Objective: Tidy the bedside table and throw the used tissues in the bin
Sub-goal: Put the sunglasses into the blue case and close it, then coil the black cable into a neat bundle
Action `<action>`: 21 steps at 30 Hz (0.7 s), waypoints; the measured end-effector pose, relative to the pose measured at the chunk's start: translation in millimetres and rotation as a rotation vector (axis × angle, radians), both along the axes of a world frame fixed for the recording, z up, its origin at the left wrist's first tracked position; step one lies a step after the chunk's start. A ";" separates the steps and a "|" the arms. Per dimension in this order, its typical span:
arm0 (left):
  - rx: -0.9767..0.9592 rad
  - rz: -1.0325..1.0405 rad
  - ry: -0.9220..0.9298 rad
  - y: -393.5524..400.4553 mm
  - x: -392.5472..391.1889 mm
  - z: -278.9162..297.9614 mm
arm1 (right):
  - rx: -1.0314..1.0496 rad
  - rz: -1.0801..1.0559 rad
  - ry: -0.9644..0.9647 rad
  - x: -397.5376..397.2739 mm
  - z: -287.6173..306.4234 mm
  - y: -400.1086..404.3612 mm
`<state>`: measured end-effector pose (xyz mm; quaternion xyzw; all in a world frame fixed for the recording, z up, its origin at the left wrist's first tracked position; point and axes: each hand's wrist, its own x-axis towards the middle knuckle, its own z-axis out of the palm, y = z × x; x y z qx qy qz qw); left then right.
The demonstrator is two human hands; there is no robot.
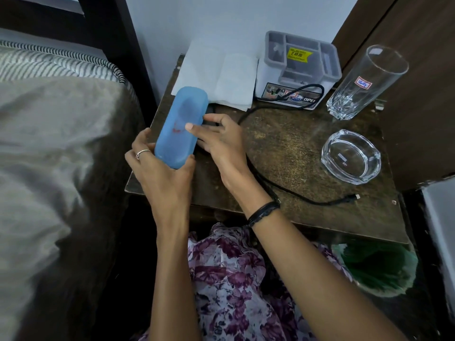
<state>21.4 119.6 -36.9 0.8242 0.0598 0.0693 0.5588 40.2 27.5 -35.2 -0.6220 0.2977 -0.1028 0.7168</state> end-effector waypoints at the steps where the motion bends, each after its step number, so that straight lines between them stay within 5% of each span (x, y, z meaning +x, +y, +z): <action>1: 0.017 0.000 -0.001 0.1 0.1 0.0 | -0.036 0.002 0.003 -0.4 -1.1 0.9; 6: 0.095 -0.023 0.024 -3.7 -4.3 2.6 | -0.156 0.054 -0.017 -9.9 2.2 -8.0; 12: 0.245 0.007 -0.231 -23.9 -22.3 24.5 | -0.331 -0.035 -0.050 -54.9 19.8 -57.1; 21: 0.358 -0.240 0.016 -65.1 -44.2 9.2 | -0.568 -0.048 0.009 -97.5 16.8 -90.2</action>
